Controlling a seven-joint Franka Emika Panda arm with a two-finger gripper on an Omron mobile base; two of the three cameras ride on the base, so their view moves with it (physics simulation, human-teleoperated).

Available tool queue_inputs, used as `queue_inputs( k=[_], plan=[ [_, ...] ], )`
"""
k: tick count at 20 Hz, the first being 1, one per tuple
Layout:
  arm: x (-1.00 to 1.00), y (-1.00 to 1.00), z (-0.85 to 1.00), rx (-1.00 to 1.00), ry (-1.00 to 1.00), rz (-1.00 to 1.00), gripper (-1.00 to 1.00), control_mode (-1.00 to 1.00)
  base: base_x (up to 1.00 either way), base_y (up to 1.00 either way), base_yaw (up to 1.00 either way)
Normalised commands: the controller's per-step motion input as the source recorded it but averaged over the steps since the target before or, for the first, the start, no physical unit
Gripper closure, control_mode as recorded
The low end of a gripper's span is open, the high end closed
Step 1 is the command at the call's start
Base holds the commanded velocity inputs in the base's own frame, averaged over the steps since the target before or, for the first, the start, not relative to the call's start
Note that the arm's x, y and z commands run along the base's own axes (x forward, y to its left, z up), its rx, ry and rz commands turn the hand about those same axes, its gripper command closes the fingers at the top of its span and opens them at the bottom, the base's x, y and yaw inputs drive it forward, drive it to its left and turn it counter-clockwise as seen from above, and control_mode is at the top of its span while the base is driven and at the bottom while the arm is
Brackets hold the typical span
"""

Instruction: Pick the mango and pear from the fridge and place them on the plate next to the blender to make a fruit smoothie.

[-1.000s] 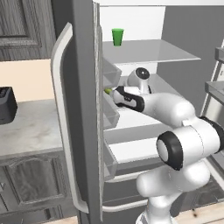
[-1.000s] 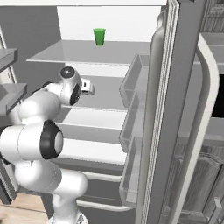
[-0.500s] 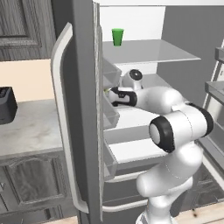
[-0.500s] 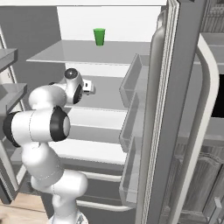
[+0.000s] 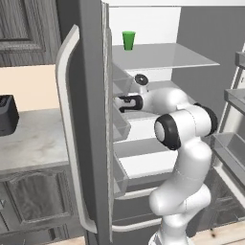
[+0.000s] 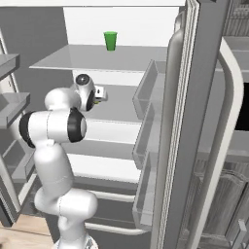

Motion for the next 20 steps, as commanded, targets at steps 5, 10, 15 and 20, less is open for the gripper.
queue_inputs(
  k=[5,10,15,20],
  plan=[
    [0.48,0.02,-0.27,0.0,0.02,0.0,-1.0,-1.0,0.0,0.0,0.0],
    [0.5,0.14,-0.17,0.0,0.02,0.0,-1.0,-1.0,0.0,0.0,0.0],
    [0.49,0.16,-0.14,0.0,0.08,0.0,-1.0,-1.0,0.0,0.0,0.0],
    [-0.04,0.01,-0.53,0.0,0.06,0.0,1.0,-1.0,0.0,0.0,0.0]
  ],
)
